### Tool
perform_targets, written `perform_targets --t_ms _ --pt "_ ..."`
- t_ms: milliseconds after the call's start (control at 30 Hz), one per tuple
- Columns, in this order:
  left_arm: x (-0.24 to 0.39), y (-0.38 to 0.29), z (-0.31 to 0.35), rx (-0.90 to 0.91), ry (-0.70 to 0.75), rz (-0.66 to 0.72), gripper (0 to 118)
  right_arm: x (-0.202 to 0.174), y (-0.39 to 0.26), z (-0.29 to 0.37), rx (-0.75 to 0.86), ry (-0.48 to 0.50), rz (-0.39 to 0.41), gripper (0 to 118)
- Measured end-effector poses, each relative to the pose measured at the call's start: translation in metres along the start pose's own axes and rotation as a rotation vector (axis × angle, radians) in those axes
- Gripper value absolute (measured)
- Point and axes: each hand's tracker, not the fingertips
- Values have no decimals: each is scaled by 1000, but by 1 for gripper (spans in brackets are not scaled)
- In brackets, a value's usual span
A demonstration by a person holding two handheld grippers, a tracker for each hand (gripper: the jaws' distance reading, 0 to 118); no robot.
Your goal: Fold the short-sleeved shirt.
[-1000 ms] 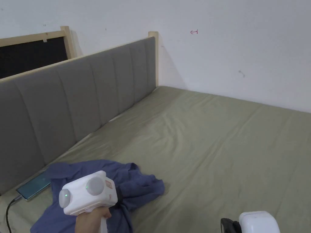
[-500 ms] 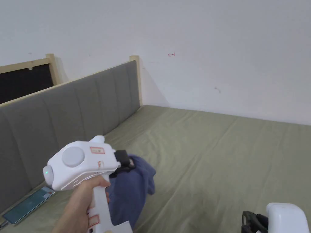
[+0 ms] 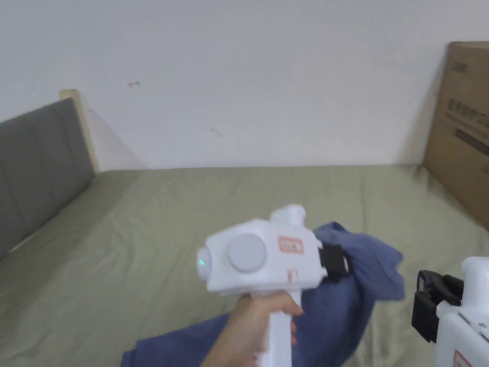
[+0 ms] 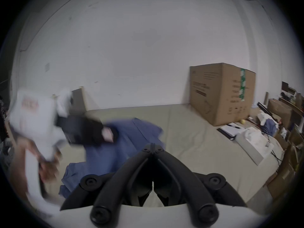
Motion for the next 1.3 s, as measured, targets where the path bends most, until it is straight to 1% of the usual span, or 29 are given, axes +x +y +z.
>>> perform_targets --t_ms 33,133,167,200,267,300,333,367,400,467,500,533,567,600,633,700,767,800,833,867,900,933,967,1000,1100,1133,1233,1267,1300 --pt "-2 -17 -26 -69 35 11 4 8 -3 -1 -12 -13 -5 0" --pt "-10 -80 -101 -263 166 -31 4 30 -18 -5 -72 -48 -38 0" --pt "-14 -100 -116 -319 172 -58 4 37 -23 -6 -88 -49 -41 0" --pt "-17 -116 -126 -360 164 -47 4 43 -27 -8 -109 -55 -44 0" --pt "-21 -134 -137 -383 170 -65 4 52 -34 -12 -133 -75 -41 0" --pt "-26 -142 -138 -372 185 -44 4 56 -36 -14 -147 -88 -44 0" --pt "-32 -145 -140 -364 193 -27 6 58 -37 -16 -152 -98 -51 0" --pt "-39 -146 -140 -361 194 -12 11 61 -38 -16 -152 -101 -65 0" --pt "-43 -144 -135 -335 158 38 19 63 -39 -16 -154 -97 -78 0" --pt "-44 -139 -123 -330 88 106 62 65 -40 -15 -155 -86 -93 0" --pt "-44 -135 -118 -336 68 117 84 63 -40 -16 -155 -86 -95 0" --pt "-42 -131 -110 -332 55 110 102 61 -40 -17 -159 -87 -94 0" --pt "-35 -127 -100 -310 61 98 106 58 -40 -19 -166 -83 -87 0" --pt "-33 -122 -87 -252 70 71 106 54 -41 -20 -174 -72 -76 0" --pt "-34 -117 -72 -193 70 49 113 50 -41 -21 -183 -57 -64 0" --pt "-37 -109 -41 -118 88 41 114 38 -43 -24 -199 -23 -32 0" --pt "-53 -100 -9 -124 133 64 113 24 -45 -28 -215 19 1 0" --pt "-63 -99 8 -104 173 84 110 16 -46 -30 -221 38 9 0" --pt "-72 -100 23 -75 230 91 93 9 -48 -33 -224 53 13 0" --pt "-83 -103 40 -29 302 84 65 1 -50 -35 -229 72 11 0" --pt "-94 -108 54 -7 400 78 33 -6 -52 -37 -235 90 5 0" --pt "-102 -113 66 5 499 73 8 -13 -54 -40 -242 108 0 0" --pt "-113 -120 79 25 578 73 7 -20 -56 -43 -250 131 -1 0" --pt "-127 -127 93 54 581 112 1 -28 -58 -46 -254 141 10 0" --pt "-168 -139 121 100 524 348 0 -50 -64 -54 -273 151 76 0" --pt "-179 -141 126 85 543 357 0 -56 -65 -57 -282 159 89 0" --pt "-199 -131 133 89 660 297 0 -67 -68 -64 -295 183 94 0" --pt "-207 -123 134 85 669 293 0 -69 -68 -66 -300 186 96 0" --pt "-214 -112 134 85 671 295 4 -71 -69 -68 -306 188 101 0"
